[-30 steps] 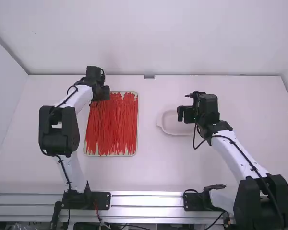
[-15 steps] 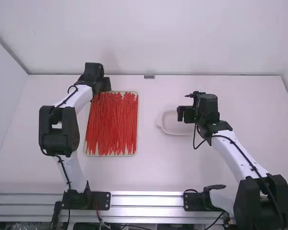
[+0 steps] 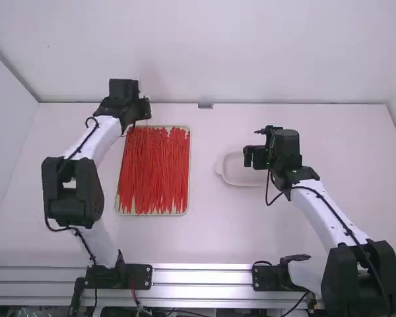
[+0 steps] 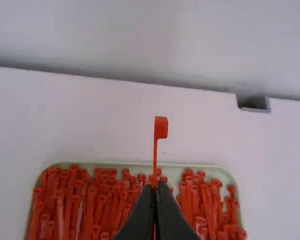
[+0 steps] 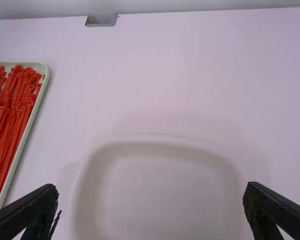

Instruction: Fasten the cable tie

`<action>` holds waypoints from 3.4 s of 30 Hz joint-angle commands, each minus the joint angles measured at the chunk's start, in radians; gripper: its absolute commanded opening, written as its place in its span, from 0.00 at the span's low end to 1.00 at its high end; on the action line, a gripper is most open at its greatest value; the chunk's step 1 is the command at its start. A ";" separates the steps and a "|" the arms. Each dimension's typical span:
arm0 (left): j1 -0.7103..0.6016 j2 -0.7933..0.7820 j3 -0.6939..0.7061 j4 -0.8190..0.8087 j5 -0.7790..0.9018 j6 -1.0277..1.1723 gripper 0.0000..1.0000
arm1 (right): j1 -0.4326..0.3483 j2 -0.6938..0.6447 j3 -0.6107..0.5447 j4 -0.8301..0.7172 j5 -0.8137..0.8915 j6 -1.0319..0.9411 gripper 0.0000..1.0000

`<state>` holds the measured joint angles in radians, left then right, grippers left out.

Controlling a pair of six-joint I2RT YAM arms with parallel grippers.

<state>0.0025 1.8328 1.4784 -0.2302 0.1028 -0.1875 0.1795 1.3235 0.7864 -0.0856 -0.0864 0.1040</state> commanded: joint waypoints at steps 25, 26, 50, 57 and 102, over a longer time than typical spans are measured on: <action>-0.042 -0.530 -0.336 -0.015 -0.014 0.002 0.01 | 0.006 -0.016 0.032 0.032 -0.034 0.005 0.99; -0.043 -0.539 -0.361 0.002 -0.016 -0.003 0.01 | 0.006 -0.016 0.032 0.032 -0.048 0.003 0.99; -0.240 -0.573 -0.519 0.098 -0.196 -0.098 0.01 | 0.100 -0.014 0.032 0.114 -0.298 -0.023 0.98; -0.285 -0.573 -0.519 0.158 -0.223 -0.174 0.01 | 0.220 -0.015 0.032 0.188 -0.299 -0.022 0.99; -0.245 -0.573 -0.519 0.561 0.621 -0.086 0.01 | 0.204 -0.014 0.032 0.348 -0.713 -0.139 0.99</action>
<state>-0.2470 1.2919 0.9638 0.3244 0.6685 -0.2859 0.4080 1.3235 0.7864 0.2493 -0.6514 -0.0097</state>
